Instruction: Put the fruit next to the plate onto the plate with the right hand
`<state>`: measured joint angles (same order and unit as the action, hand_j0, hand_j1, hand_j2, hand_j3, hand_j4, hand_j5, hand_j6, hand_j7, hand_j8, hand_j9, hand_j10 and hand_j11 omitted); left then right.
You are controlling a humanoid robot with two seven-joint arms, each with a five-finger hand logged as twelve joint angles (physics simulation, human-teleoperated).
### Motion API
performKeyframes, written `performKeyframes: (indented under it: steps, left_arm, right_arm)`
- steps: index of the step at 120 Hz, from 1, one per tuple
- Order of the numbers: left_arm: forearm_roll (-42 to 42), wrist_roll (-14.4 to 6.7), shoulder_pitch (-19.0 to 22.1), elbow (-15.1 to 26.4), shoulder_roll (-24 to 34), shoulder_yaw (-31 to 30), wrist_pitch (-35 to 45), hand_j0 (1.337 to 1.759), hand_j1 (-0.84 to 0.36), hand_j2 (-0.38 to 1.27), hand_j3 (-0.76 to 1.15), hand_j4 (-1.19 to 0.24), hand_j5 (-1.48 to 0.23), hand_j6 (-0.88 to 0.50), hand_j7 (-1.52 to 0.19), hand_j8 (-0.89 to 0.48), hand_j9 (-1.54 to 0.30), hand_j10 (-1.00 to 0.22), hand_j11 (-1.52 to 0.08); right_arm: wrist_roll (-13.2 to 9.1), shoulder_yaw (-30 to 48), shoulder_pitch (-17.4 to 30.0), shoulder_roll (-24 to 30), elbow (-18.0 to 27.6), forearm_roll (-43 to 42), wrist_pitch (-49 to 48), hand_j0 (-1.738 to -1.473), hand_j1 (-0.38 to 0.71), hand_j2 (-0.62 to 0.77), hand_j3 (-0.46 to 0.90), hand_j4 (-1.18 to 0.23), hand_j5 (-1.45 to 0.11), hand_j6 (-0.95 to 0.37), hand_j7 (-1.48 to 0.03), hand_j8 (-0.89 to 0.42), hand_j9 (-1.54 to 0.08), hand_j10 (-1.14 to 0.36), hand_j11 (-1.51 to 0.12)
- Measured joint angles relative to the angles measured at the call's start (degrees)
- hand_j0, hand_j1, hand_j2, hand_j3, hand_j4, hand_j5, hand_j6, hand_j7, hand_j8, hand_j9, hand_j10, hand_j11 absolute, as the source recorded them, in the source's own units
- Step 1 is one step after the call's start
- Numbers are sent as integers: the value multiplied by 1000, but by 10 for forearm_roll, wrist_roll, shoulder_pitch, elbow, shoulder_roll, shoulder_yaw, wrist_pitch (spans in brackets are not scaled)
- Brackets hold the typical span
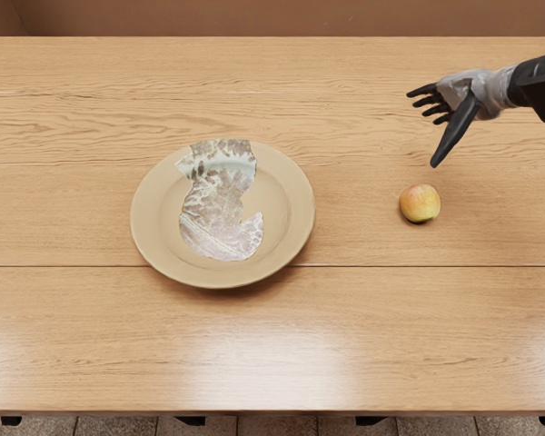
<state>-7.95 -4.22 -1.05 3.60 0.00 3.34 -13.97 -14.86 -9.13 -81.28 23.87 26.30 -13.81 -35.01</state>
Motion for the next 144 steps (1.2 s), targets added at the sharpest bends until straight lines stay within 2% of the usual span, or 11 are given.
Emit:
performKeyframes:
  steps: [35, 46, 58, 63, 69, 79, 86, 96, 106, 116, 144]
  left_arm:
    - [0, 0, 0, 0, 0, 0, 0, 1658, 349, 0, 0, 0, 0, -1, 0, -1, 0, 0, 0]
    - [0, 0, 0, 0, 0, 0, 0, 1658, 349, 0, 0, 0, 0, -1, 0, -1, 0, 0, 0]
    - [0, 0, 0, 0, 0, 0, 0, 1658, 349, 0, 0, 0, 0, -1, 0, -1, 0, 0, 0]
    - [0, 0, 0, 0, 0, 0, 0, 1658, 349, 0, 0, 0, 0, -1, 0, -1, 0, 0, 0]
    - [0, 0, 0, 0, 0, 0, 0, 1658, 349, 0, 0, 0, 0, -1, 0, -1, 0, 0, 0]
    - [0, 0, 0, 0, 0, 0, 0, 1658, 349, 0, 0, 0, 0, -1, 0, -1, 0, 0, 0]
    - [0, 0, 0, 0, 0, 0, 0, 1658, 349, 0, 0, 0, 0, -1, 0, -1, 0, 0, 0]
    - [0, 0, 0, 0, 0, 0, 0, 1658, 349, 0, 0, 0, 0, -1, 0, -1, 0, 0, 0]
    - [0, 0, 0, 0, 0, 0, 0, 1658, 349, 0, 0, 0, 0, -1, 0, -1, 0, 0, 0]
    - [0, 0, 0, 0, 0, 0, 0, 1658, 349, 0, 0, 0, 0, -1, 0, -1, 0, 0, 0]
    - [0, 0, 0, 0, 0, 0, 0, 1658, 349, 0, 0, 0, 0, -1, 0, -1, 0, 0, 0]
  right_arm:
    - [-2, 25, 2, -2, -1, 1, 0, -1658, -329, -3, 0, -18, -22, -19, -22, -18, -22, -18, -22]
    - [-38, 27, -13, -14, 1, -9, 0, -1658, -327, -4, 0, -20, -24, -21, -24, -20, -24, -19, -24]
    - [-59, 28, -30, -14, 4, -16, 0, -1658, -324, -4, 0, -23, -28, -23, -27, -23, -28, -22, -27]
    - [-75, 23, -42, -18, 12, -29, 0, -1658, -323, -4, 0, -24, -29, -24, -29, -23, -29, -23, -29]
    - [-105, 19, -54, -20, 60, -66, 0, -1658, -321, -4, 0, -24, -31, -25, -30, -24, -30, -24, -30]
    - [-157, 16, -65, 3, 218, -142, 88, -1658, -320, -5, 0, -26, -32, -27, -32, -26, -32, -26, -32]
    - [-176, 14, -67, 15, 303, -195, 166, -1658, -319, -5, 0, -27, -33, -28, -33, -27, -33, -27, -33]
    - [-190, -5, -68, 18, 378, -240, 255, -1658, -318, -5, 0, -28, -34, -29, -34, -28, -34, -28, -34]
    - [-196, -25, -68, 18, 430, -265, 329, -1658, -318, -5, 0, -29, -35, -30, -34, -29, -35, -28, -35]
    - [-199, -39, -63, 29, 463, -277, 374, -1658, -317, -5, 0, -29, -35, -30, -35, -29, -35, -28, -35]
    - [-201, -49, -19, 72, 492, -287, 405, -1658, -317, -4, 0, -30, -36, -31, -35, -30, -36, -29, -36]
